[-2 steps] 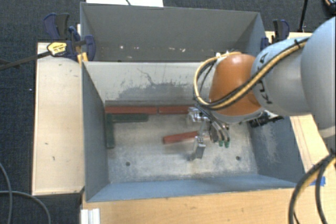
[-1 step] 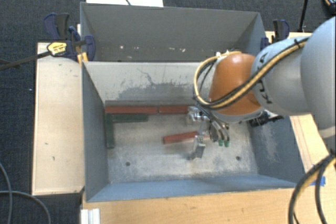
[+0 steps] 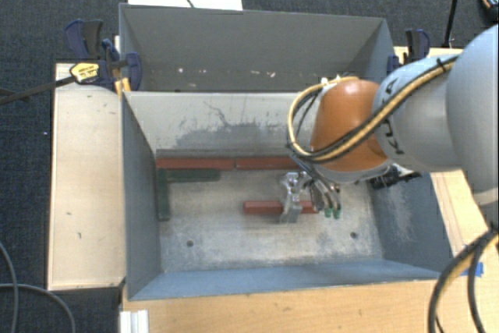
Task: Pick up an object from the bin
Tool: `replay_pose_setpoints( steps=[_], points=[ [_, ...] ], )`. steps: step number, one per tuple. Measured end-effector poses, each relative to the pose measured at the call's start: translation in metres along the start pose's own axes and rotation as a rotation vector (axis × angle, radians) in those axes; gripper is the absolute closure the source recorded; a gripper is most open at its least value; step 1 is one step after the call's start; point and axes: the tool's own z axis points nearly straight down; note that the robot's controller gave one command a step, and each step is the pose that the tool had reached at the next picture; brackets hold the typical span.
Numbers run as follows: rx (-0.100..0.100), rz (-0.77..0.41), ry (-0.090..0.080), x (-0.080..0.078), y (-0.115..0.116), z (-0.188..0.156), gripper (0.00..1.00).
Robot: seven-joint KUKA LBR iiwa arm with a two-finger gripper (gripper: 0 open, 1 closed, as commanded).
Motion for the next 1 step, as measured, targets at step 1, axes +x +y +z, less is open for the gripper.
replay_pose_setpoints(
  steps=[1],
  points=[
    [-0.001,0.002,-0.008,-0.0024,0.0003,-0.0723,1.00]
  ],
)
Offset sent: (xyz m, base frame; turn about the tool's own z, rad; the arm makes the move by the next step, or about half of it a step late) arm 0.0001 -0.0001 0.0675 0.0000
